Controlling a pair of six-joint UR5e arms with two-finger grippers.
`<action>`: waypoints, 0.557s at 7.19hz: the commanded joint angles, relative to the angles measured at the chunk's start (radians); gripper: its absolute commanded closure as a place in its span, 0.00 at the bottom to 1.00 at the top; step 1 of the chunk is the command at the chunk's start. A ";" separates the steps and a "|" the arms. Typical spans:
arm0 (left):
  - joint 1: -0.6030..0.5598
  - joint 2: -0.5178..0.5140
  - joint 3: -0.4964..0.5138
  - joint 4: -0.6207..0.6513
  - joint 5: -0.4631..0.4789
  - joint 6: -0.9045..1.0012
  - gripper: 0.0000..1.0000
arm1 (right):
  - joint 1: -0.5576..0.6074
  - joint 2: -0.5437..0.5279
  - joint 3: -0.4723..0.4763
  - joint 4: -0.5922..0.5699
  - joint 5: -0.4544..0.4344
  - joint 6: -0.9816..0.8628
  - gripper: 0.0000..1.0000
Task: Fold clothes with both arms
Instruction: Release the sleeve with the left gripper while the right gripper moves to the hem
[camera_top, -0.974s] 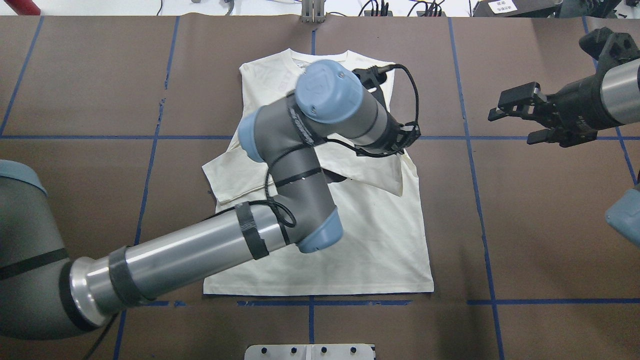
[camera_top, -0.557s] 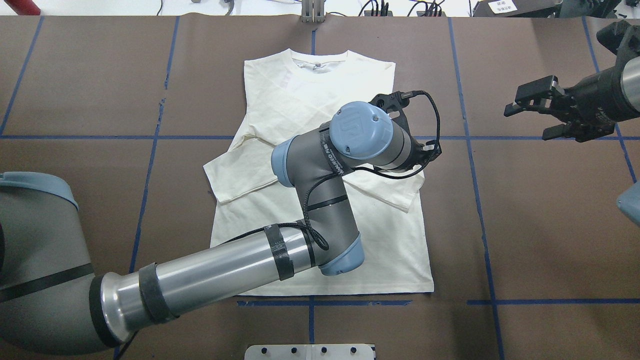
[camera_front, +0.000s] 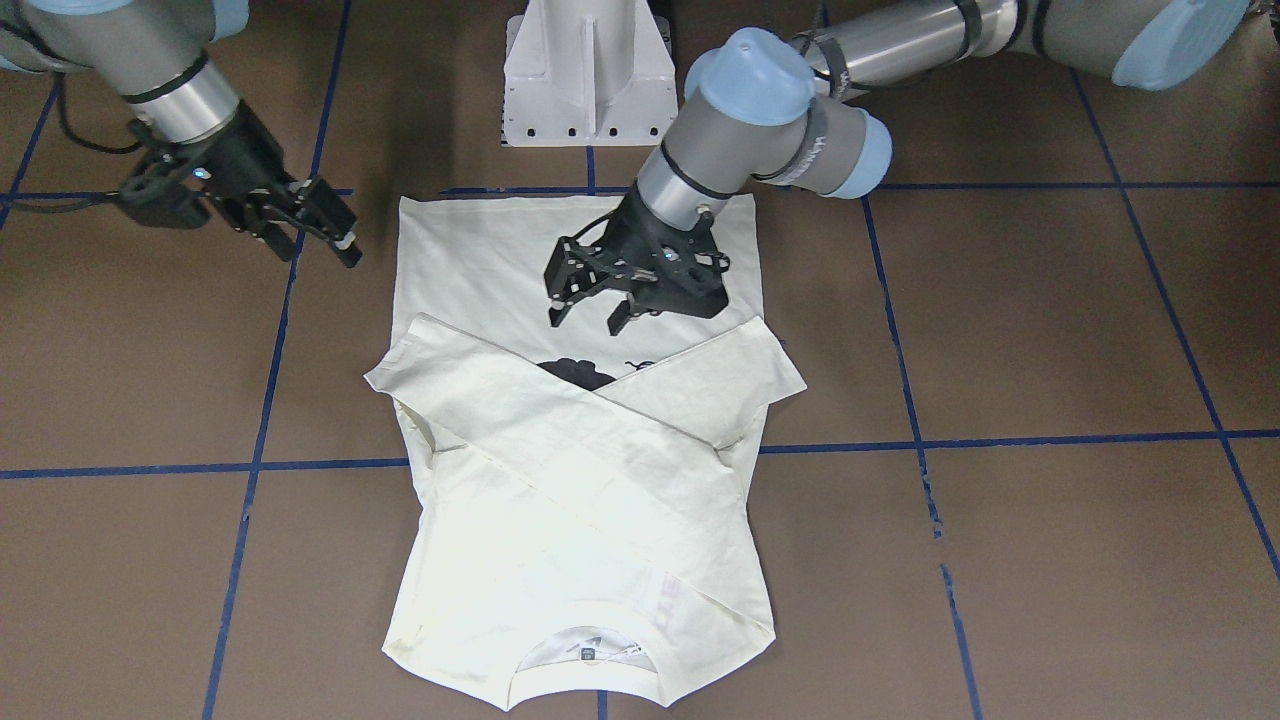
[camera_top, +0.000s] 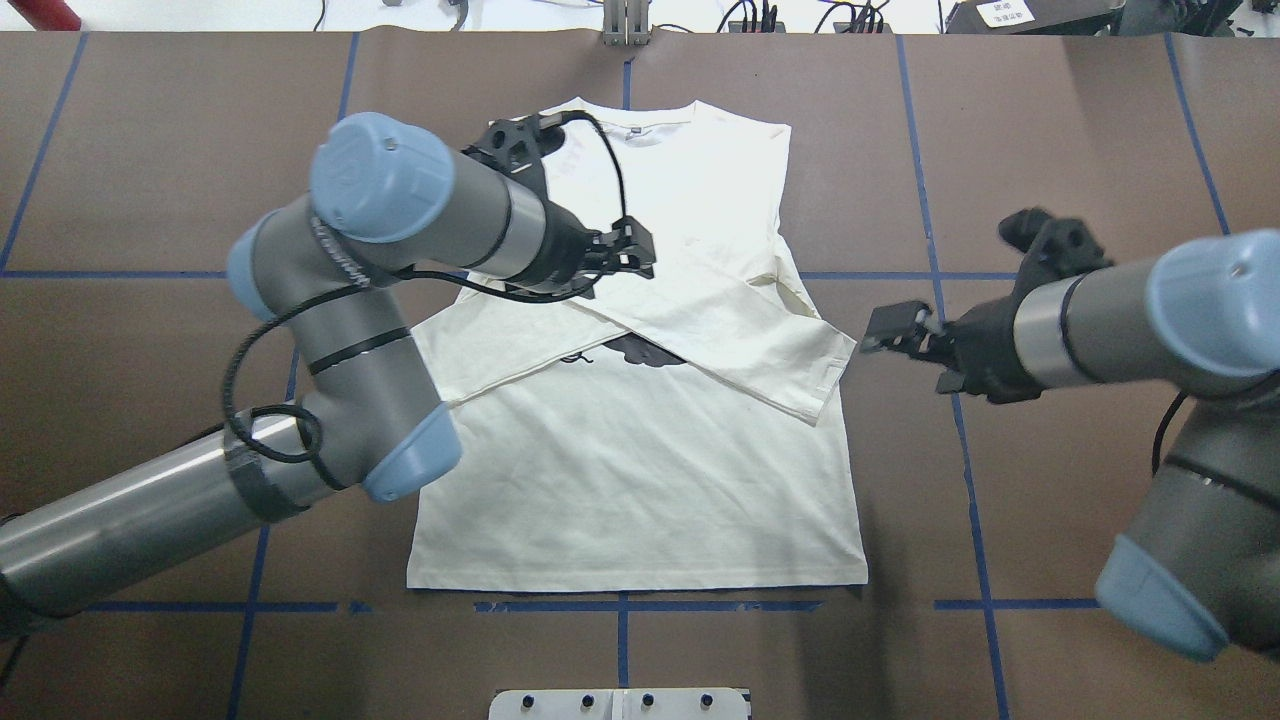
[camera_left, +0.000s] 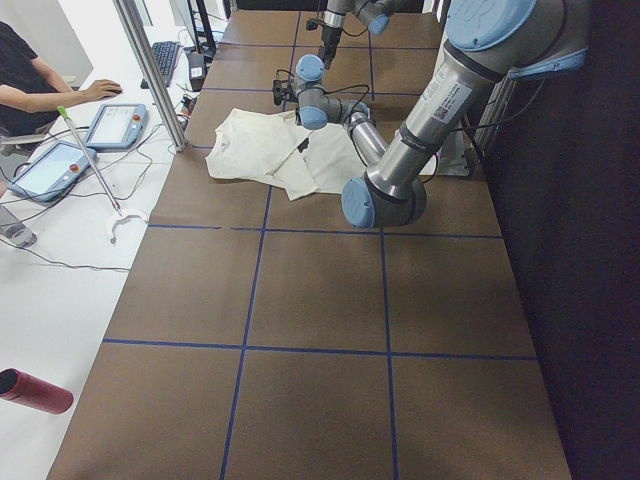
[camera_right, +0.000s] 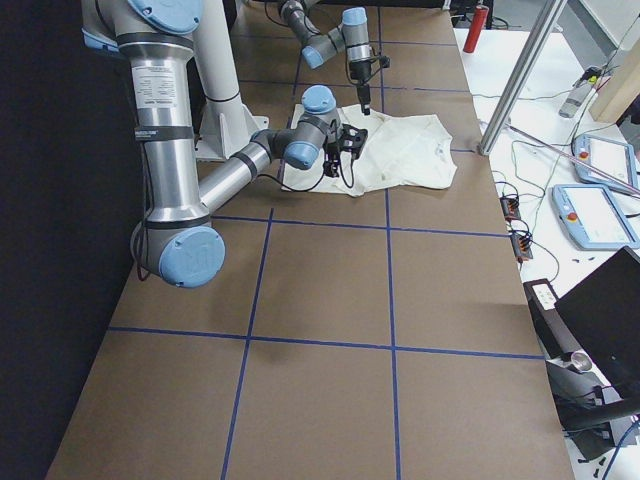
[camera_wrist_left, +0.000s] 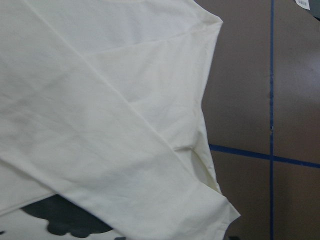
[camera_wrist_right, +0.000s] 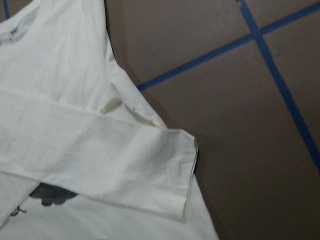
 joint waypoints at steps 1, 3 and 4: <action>-0.028 0.156 -0.092 -0.010 -0.036 0.038 0.26 | -0.289 -0.021 0.030 -0.006 -0.283 0.120 0.02; -0.025 0.157 -0.081 -0.008 -0.030 0.023 0.25 | -0.424 -0.069 0.035 -0.032 -0.427 0.225 0.10; -0.025 0.157 -0.080 -0.008 -0.030 0.023 0.24 | -0.484 -0.070 0.034 -0.085 -0.485 0.284 0.13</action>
